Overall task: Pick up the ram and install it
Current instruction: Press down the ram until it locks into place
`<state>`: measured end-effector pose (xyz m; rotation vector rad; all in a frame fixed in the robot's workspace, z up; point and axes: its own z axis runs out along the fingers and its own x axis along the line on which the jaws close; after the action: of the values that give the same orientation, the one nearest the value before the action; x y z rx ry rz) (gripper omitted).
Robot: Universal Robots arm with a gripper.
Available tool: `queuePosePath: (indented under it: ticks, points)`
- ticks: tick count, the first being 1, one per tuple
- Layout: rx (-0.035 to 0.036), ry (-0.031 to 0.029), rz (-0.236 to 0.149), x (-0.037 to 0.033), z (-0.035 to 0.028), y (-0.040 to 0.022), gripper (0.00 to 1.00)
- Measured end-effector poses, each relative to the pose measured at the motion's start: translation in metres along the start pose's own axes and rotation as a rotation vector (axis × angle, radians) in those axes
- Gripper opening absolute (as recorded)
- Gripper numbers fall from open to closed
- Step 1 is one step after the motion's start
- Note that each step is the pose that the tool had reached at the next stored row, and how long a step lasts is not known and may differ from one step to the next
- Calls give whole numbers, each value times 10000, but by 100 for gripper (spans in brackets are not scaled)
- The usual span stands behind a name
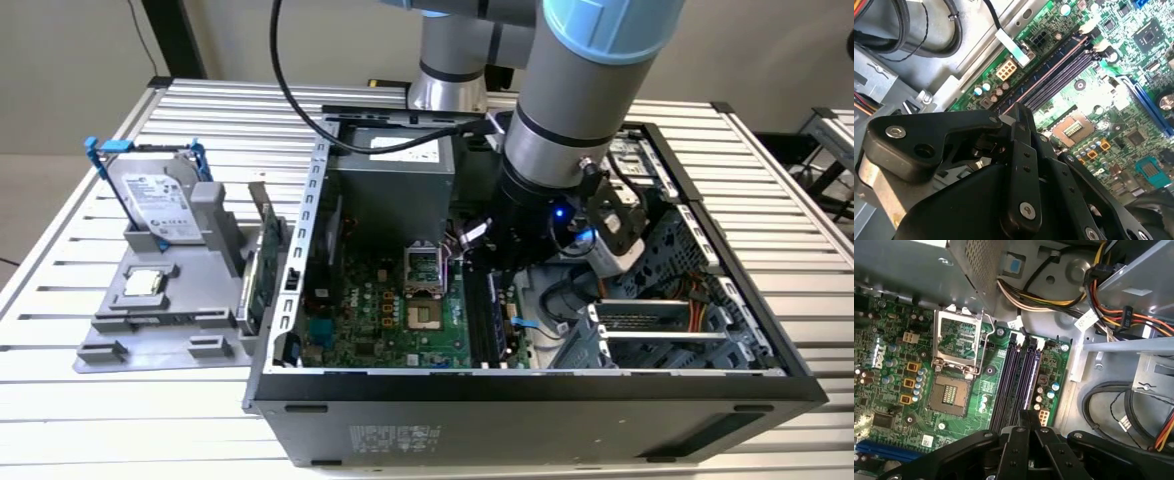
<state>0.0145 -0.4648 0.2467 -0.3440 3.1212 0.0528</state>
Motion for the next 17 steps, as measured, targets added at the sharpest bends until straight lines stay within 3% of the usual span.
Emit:
queuePosePath:
  ticks: [8,17]
  points:
    - [12,27,-709,0,0,0,0]
    - [7,63,-1813,0,1,0,0]
